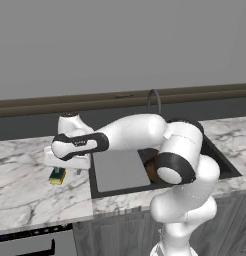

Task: Pick the pan and sponge and place them into the sink. Then turn on the water.

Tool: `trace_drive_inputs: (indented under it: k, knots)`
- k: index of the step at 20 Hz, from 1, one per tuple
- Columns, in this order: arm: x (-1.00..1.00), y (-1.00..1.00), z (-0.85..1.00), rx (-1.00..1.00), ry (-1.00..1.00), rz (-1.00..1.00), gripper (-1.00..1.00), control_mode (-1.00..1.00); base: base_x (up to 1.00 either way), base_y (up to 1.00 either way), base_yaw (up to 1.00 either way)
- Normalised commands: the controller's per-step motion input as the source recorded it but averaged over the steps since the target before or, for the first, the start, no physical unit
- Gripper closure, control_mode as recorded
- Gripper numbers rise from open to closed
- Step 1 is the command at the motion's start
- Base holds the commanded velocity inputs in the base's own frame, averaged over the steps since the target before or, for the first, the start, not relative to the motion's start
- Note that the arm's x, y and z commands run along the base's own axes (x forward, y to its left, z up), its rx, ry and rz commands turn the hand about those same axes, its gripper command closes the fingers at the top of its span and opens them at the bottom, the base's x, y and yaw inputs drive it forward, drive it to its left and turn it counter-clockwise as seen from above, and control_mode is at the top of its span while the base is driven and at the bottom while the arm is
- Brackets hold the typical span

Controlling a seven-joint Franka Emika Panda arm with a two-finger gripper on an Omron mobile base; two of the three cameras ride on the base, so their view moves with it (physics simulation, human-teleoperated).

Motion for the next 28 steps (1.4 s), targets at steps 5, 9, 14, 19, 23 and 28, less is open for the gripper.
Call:
trace_drive_inputs:
  k: [5,9,14,19,23,28]
  knots:
    - [0.3,0.25,-0.28,0.01,0.01,0.0,-1.0,-1.0,0.0,0.0,0.0]
    - [0.34,0.23,-0.17,0.0,0.0,0.0,-1.0,-1.0,0.0,0.0,0.0]
    - [0.27,0.21,-0.12,0.0,0.0,0.0,-1.0,-1.0,0.0,0.0,0.0]
    - [0.21,0.17,-0.2,0.0,0.0,0.0,-1.0,-1.0,0.0,0.0,0.0]
    - [0.14,0.0,-0.31,0.0,0.0,0.0,-1.0,-1.0,0.0,0.0,0.0]
    - [0.07,0.0,-0.28,0.0,0.0,0.0,-1.0,-1.0,0.0,0.0,0.0]
